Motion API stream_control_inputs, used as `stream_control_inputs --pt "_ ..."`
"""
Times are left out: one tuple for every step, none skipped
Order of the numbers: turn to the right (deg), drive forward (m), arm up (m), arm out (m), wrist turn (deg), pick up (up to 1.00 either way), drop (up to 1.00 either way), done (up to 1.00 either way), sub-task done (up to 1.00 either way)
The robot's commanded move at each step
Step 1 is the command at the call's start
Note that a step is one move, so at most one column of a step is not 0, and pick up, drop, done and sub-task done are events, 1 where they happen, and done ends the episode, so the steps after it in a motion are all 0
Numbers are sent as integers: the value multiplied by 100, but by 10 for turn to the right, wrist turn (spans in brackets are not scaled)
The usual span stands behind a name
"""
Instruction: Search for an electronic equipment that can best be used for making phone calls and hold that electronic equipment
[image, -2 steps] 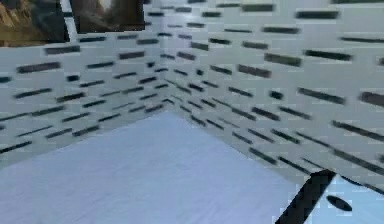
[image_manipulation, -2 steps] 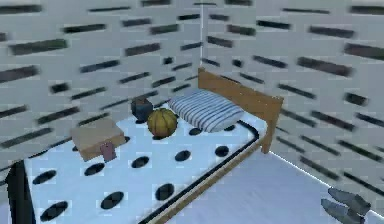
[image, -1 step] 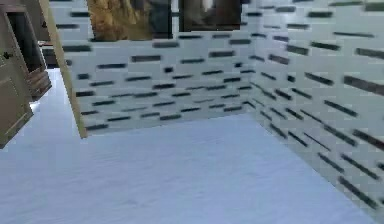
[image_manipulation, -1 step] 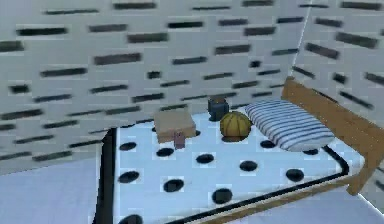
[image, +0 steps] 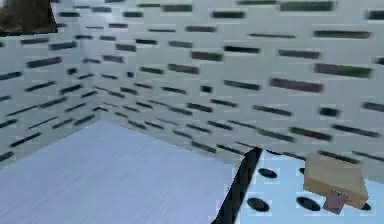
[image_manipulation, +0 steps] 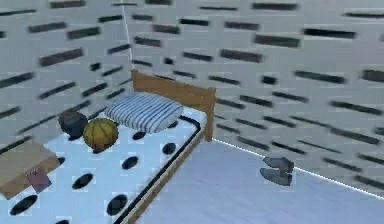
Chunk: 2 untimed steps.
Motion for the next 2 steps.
stream_control_inputs --pt "450 0 0 0 0 0 0 0 0" --pt "390 0 0 0 0 0 0 0 0"
